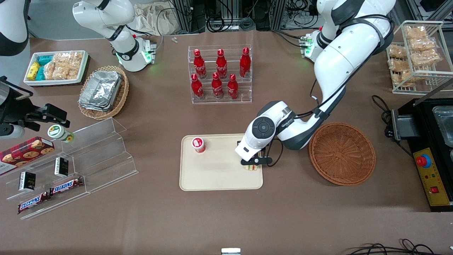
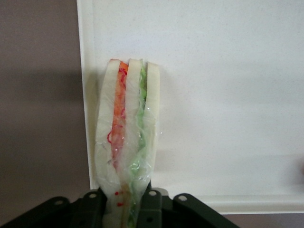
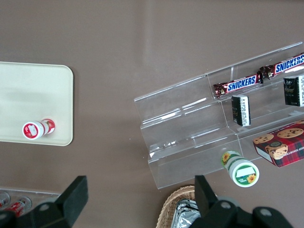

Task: Place sandwich from basket to tray
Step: 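Carry the sandwich over the cream tray and lower it down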

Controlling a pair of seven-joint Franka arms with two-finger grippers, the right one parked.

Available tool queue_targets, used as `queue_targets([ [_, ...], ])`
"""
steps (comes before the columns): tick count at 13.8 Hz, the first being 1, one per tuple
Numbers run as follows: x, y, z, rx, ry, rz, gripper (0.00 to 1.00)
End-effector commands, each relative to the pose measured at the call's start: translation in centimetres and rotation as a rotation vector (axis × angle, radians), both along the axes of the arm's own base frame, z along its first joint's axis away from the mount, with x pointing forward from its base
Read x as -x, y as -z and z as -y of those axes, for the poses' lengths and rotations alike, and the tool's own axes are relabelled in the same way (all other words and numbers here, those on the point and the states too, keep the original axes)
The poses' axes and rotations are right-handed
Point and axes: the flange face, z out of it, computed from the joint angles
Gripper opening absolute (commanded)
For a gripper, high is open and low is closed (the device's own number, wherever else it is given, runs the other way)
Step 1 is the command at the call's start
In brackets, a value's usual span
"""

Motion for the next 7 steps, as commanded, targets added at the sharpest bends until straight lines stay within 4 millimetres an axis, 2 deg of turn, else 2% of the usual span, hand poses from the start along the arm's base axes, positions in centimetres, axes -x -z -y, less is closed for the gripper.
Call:
queue_targets([
  [1, -0.8, -0.1, 0.1, -0.015, -0.006, 0.025, 1.0],
  [3, -1.8, -1.4, -0.7, -0.002, -0.034, 0.037, 1.0],
  [4, -2.7, -2.8, -0.9, 0.006, -0.05, 0.057, 1.0],
  [7, -2.8, -6.3, -1.7, -0.052, -0.049, 0.062, 1.0],
])
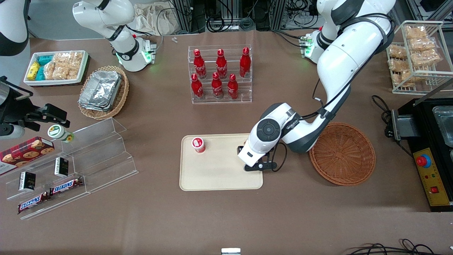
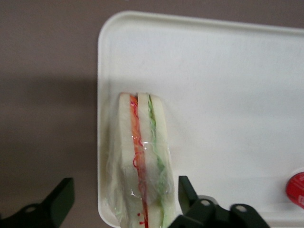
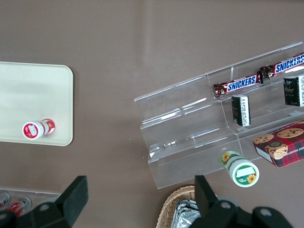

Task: Place sandwich from basket to tray

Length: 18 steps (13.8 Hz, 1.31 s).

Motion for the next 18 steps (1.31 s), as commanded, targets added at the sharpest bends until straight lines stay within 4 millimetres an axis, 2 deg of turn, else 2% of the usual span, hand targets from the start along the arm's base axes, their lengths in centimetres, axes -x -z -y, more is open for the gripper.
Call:
queue_targets([
  [1, 0.4, -4.3, -0.8, -0.084, -0.009, 0.007, 1.0],
  [3, 0.4, -7.1, -2.2, -0.143, -0.033, 0.018, 1.0],
  [4, -0.3, -8.1, -3.6, -0.163, -0.055, 0.033, 1.0],
  [6, -0.4, -10.2, -4.7, -0.152, -0.083, 0.034, 1.0],
  [9, -0.8, -12.7, -7.4, -0.146, -0.1, 0.009, 1.0],
  [12, -0.3, -15.7, -10.7, -0.131, -0.092, -0.012, 1.0],
  [16, 1.6, -18.7, -15.2, -0.149, -0.053, -0.022, 1.0],
  [18, 1.7, -20.2, -18.2, -0.134, -0.049, -0.025, 1.0],
])
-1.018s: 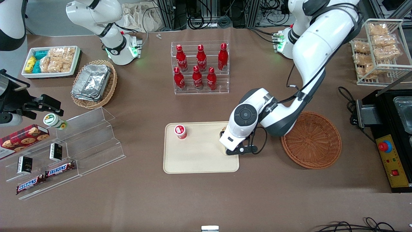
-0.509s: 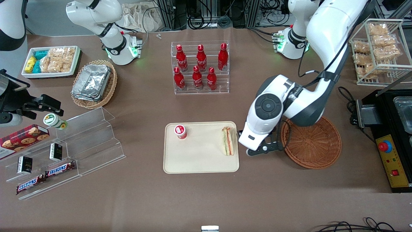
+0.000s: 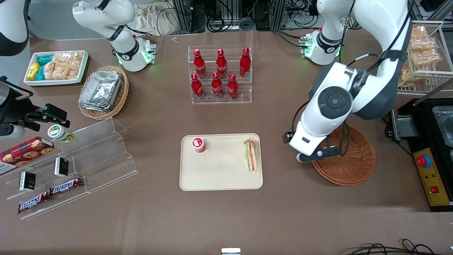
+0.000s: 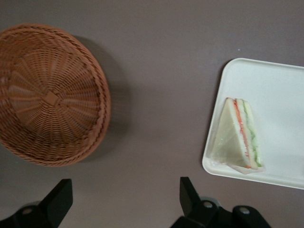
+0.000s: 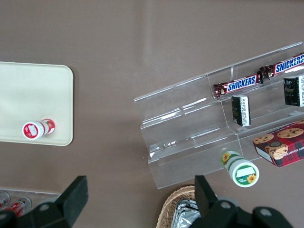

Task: Place sandwich from basket to tray

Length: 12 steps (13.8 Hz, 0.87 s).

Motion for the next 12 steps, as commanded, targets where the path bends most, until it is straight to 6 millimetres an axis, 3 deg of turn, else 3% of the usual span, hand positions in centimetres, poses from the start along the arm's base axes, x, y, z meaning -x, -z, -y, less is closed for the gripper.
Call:
queue_targets([
  [1, 1.5, -2.3, -4.5, 0.008, 0.023, -0.022, 1.0],
  [5, 0.9, -5.5, -14.2, 0.044, 0.089, -0.058, 1.0],
  [7, 0.9, -5.6, -18.8, 0.049, 0.163, -0.101, 1.0],
  [9, 0.8, -6.0, -20.9, 0.054, 0.226, -0.108, 1.0],
  [12, -0.4, -7.5, -21.2, 0.047, 0.228, -0.076, 1.0],
])
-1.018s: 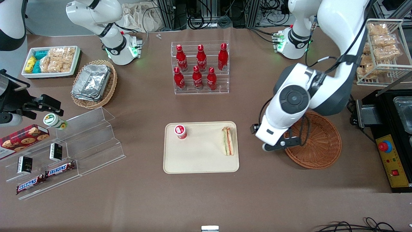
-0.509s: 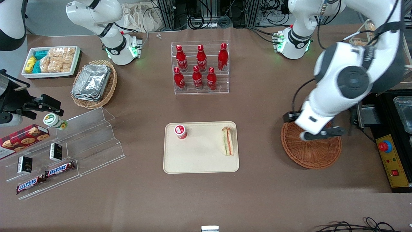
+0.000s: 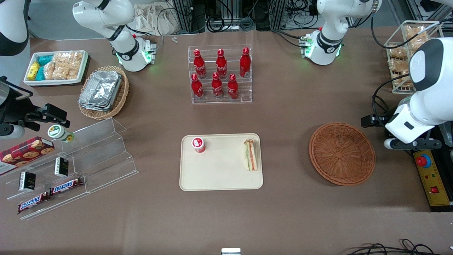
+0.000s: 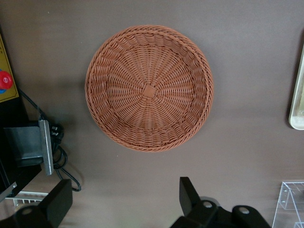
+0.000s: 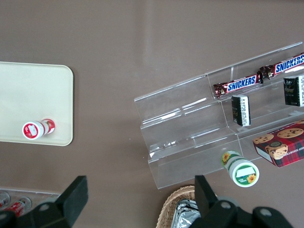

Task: Place sandwich from basket to tray

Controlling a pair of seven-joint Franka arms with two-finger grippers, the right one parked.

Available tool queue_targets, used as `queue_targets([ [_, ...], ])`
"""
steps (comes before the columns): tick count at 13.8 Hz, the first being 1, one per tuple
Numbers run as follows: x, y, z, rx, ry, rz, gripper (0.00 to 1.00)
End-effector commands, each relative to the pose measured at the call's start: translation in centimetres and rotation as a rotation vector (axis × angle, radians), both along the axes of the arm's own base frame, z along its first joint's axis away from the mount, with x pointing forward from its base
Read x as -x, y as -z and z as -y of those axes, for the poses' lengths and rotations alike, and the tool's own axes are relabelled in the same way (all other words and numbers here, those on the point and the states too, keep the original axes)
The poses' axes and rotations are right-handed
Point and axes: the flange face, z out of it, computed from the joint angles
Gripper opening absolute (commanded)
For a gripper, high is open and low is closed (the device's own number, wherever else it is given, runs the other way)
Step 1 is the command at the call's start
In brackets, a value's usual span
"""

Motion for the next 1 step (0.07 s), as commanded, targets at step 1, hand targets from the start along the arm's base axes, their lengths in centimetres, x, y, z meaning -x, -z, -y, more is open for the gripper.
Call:
queue_targets([
  [1, -0.92, -1.8, 0.72, 0.008, 0.027, 0.023, 1.0],
])
